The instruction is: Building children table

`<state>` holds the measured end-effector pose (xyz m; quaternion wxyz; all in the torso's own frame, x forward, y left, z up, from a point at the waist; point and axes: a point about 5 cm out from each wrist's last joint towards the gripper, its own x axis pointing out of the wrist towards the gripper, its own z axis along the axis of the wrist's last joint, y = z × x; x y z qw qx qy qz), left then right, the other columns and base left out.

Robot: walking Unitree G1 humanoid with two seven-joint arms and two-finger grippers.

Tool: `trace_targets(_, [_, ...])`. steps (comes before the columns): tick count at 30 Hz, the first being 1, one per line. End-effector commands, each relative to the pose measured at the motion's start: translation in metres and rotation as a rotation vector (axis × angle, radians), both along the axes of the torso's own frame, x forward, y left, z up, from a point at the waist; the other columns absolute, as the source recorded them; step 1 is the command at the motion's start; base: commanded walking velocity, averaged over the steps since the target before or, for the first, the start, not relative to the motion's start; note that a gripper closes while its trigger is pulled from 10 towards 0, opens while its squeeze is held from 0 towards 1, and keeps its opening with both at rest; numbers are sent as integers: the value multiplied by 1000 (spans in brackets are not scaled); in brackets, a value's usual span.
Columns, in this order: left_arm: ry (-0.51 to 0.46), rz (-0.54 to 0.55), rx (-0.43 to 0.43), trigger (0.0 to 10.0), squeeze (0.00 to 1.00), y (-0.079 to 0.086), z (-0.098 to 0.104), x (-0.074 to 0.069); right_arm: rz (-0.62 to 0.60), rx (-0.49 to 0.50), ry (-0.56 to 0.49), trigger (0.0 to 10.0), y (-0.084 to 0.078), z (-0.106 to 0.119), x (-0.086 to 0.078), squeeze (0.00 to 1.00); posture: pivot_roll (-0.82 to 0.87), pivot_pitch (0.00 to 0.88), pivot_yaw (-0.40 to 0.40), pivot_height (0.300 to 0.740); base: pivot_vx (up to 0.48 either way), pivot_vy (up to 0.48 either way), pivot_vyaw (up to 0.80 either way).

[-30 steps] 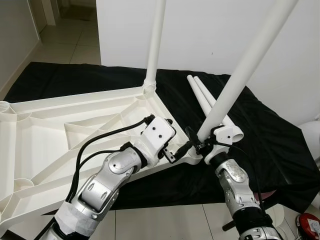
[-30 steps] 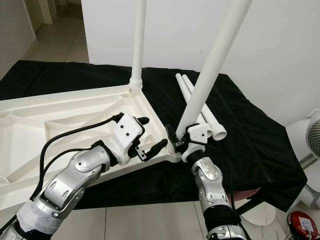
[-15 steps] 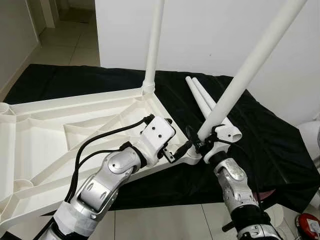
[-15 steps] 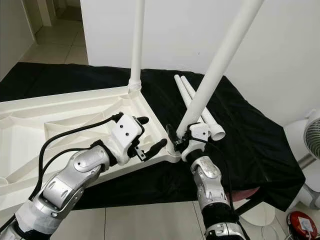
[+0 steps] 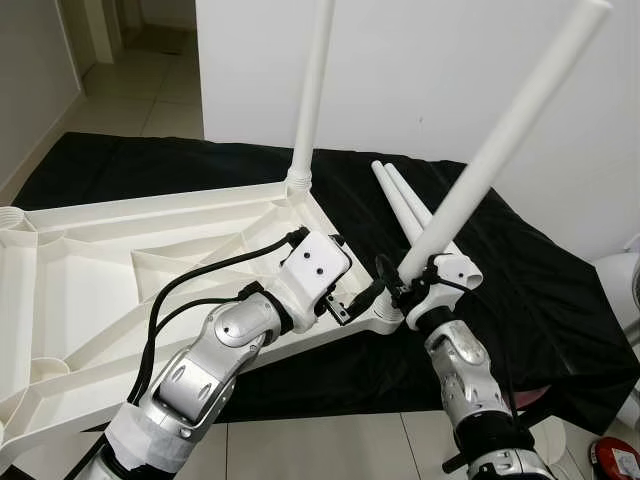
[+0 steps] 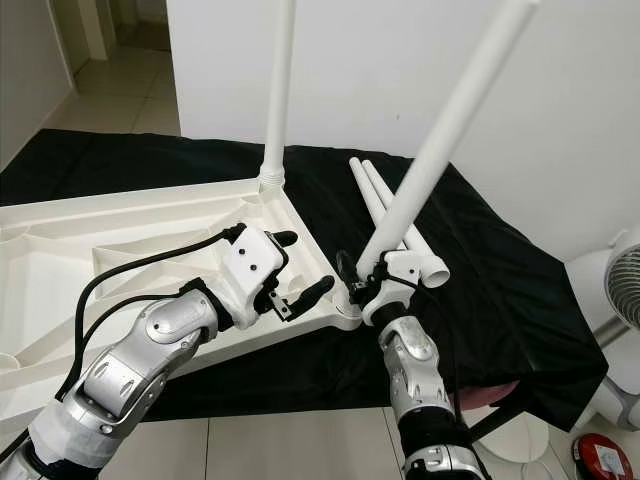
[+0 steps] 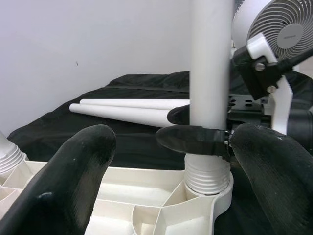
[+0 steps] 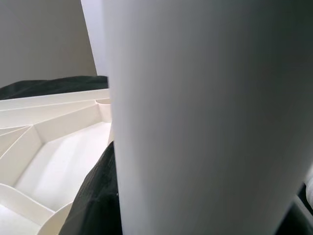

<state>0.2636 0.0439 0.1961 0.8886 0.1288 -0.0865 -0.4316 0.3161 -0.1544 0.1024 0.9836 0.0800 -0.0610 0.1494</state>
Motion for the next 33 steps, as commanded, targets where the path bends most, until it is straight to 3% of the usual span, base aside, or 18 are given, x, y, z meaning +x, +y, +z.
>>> trace_targets(1, [-10, -66, 23, 10000, 0, -5, 4, -3, -6, -7, 163, 10000, -4, -36, -14, 0, 22, 0, -95, 740, 0, 0, 0])
trace_targets(4, [-11, -66, 24, 10000, 0, -5, 4, -3, 11, -13, 116, 10000, -1, -35, -19, 0, 22, 0, -95, 740, 0, 0, 0])
trace_targets(6, [-17, -63, 26, 10000, 0, -4, 5, -2, 47, -101, 34, 10000, 5, -31, -28, 0, 23, 0, -94, 740, 0, 0, 0])
trace_targets(17, [-27, -70, 30, 10000, 0, -4, 7, -2, 122, -218, 46, 10000, 8, -29, -23, 0, 15, 0, -83, 740, 0, 0, 0])
trace_targets(23, [-29, -70, 30, 10000, 0, -4, 7, -2, 138, -214, 96, 10000, 7, -31, -18, 0, 19, 0, -86, 740, 0, 0, 0])
trace_targets(27, [-34, -65, 32, 10000, 0, -3, 8, -2, 96, -125, 192, 10000, 1, -38, -14, 0, 19, 0, -86, 740, 0, 0, 0])
trace_targets(33, [-38, -63, 33, 10000, 0, -2, 9, -2, 41, -81, 266, 10000, -3, -45, -12, 0, 25, 0, -88, 740, 0, 0, 0])
